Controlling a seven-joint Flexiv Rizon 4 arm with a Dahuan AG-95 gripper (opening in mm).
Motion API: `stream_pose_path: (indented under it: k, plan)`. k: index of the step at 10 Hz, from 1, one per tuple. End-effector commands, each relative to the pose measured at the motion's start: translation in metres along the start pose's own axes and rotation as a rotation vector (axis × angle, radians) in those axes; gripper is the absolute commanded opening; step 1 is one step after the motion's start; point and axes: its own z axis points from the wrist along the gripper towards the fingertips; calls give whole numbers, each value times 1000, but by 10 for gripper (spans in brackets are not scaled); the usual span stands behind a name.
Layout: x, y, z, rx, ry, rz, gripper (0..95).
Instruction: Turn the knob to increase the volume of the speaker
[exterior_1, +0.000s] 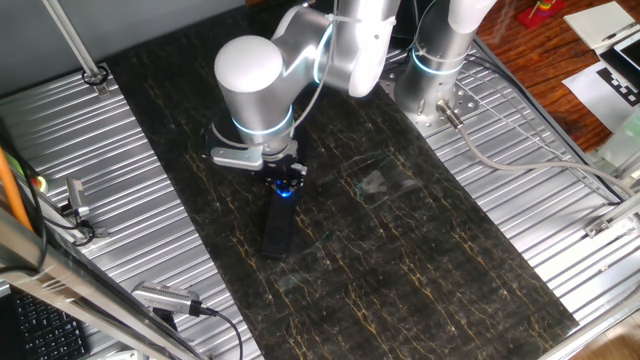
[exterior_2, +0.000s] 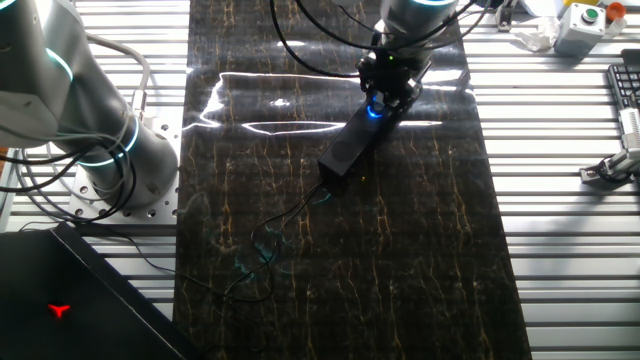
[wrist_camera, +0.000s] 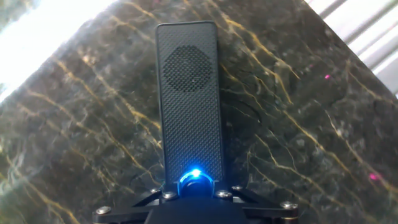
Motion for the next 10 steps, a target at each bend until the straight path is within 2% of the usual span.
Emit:
stream_pose_path:
  k: [1,6,8,9,10]
  plan:
    - [1,0,0,2,2,143,190]
    - [1,0,0,-9,-3,355,190]
    - [1,0,0,-12,-2,468,190]
    - [1,0,0,-16,-1,515,0]
    - [1,0,0,-16,-1,515,0]
